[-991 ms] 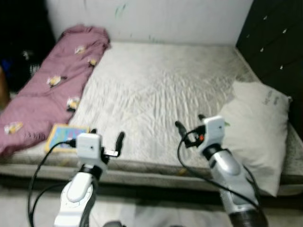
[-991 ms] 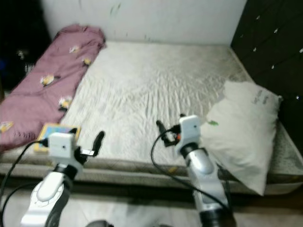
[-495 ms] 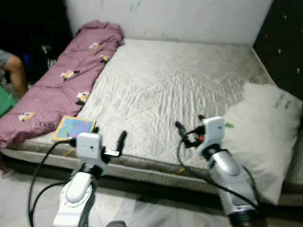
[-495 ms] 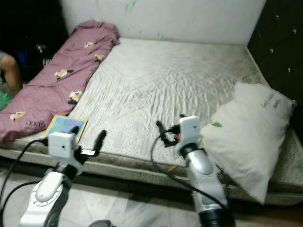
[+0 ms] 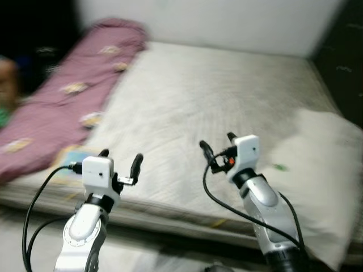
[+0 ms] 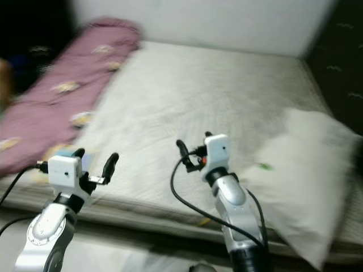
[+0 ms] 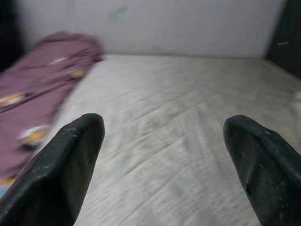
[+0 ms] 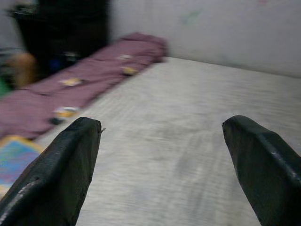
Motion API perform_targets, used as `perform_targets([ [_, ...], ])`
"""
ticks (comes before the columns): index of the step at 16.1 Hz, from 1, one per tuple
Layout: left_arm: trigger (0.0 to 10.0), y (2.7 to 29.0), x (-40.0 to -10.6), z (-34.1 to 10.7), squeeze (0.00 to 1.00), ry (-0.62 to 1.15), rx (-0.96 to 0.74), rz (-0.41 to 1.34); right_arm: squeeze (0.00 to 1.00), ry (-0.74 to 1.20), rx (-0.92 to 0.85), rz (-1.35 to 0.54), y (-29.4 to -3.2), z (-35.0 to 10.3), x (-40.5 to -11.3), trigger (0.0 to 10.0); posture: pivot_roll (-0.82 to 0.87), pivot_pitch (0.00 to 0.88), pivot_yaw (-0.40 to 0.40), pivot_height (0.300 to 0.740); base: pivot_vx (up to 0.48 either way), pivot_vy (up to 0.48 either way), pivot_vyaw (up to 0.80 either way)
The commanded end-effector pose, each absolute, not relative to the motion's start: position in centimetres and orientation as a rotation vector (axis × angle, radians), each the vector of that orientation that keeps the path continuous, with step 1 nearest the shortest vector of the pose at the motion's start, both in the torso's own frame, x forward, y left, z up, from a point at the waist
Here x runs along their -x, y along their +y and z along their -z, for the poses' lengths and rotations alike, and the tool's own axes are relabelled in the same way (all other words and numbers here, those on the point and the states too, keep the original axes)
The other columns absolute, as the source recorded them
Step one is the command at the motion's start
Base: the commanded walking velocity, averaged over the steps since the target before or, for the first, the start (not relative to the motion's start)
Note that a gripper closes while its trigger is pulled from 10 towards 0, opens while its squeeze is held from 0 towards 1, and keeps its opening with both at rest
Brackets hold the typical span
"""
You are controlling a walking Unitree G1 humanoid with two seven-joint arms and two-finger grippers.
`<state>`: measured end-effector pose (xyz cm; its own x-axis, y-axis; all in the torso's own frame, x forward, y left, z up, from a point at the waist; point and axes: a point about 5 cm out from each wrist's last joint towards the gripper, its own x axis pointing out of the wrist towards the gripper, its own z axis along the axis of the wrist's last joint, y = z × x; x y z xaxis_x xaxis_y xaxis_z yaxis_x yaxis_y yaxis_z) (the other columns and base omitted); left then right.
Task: Clean up the room
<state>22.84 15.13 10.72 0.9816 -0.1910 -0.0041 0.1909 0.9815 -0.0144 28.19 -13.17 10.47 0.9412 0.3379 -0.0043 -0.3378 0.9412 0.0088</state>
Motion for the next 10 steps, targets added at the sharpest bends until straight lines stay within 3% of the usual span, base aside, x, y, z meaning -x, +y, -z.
perform_targets([
  [1, 10.0, 14.6, -22.7, -10.6, 0.0, 0.013, 0.021, 0.213, 0.0, 0.002, -0.001, -0.325, -13.9, -10.5, -28.1, 10.0, 0.02, 0.015, -0.011, 0.74, 0.255, 0.0, 0.0],
  [8, 10.0, 14.9, -23.5, -10.5, 0.0, 0.028, 0.007, 0.181, 0.0, 0.029, 0.071, -0.378, -14.2, -10.4, -28.0, 10.0, 0.0, 0.023, 0.048, 0.74, 0.0, 0.0, 0.0],
  [10, 10.0, 14.8, -23.6, -10.2, 0.0, 0.044, 0.002, 0.183, 0.0, 0.038, 0.107, -0.421, -14.2, -9.9, -27.6, 10.0, -0.01, 0.008, 0.074, 0.74, 0.0, 0.0, -0.8],
])
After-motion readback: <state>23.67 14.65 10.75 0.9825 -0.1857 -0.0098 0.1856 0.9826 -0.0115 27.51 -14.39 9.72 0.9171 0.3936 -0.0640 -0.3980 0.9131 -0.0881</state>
